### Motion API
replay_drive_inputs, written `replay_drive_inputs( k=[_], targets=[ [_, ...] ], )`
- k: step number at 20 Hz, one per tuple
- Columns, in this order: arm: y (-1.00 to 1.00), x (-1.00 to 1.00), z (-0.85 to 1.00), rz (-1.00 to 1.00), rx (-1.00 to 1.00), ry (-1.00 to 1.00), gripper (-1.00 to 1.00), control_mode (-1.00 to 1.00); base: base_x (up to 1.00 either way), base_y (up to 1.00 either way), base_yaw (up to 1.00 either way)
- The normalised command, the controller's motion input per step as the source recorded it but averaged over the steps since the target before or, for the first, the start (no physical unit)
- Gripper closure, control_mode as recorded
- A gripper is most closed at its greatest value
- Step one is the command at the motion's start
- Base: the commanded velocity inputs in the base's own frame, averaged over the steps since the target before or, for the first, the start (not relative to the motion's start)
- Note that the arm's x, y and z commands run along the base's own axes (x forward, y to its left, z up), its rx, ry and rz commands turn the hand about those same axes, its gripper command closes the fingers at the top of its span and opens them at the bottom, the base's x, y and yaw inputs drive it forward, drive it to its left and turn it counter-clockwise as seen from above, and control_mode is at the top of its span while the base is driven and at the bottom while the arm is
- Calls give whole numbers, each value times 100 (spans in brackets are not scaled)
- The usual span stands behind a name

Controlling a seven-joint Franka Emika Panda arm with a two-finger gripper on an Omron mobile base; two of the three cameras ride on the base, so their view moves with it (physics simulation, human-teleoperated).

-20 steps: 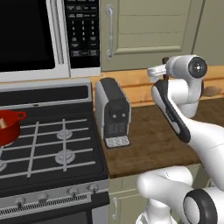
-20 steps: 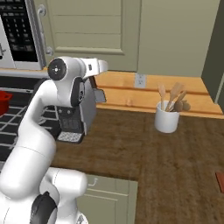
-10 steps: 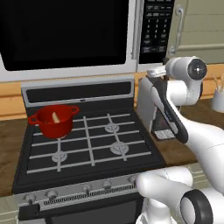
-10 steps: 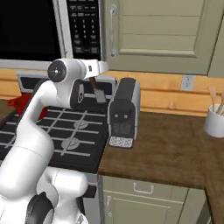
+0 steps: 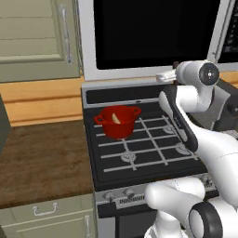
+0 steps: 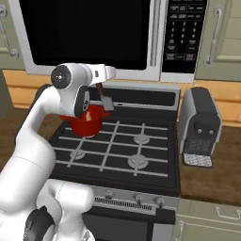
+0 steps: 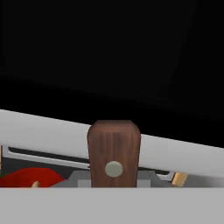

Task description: Put the sweet potato and tomato in the pot. Retrieve the spatula and lightly stir the vegetables in the pot.

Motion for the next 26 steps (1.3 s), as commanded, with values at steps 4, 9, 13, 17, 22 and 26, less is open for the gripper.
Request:
replay_drive_inputs(
  k=[4,9,13,17,22,26],
  targets=[
    [0,0,0,0,0,0,100,100,3,61,0],
    [0,0,0,0,0,0,100,100,62,11,0],
    [4,-33,0,2,0,-8,100,-100,5,9,0],
    [1,-73,-28,4,5,-21,100,-100,0,0,0],
    [0,-12,-65,0,15,-7,100,-100,0,0,0],
    [7,42,-29,0,16,-3,100,-100,0,0,0]
  ],
)
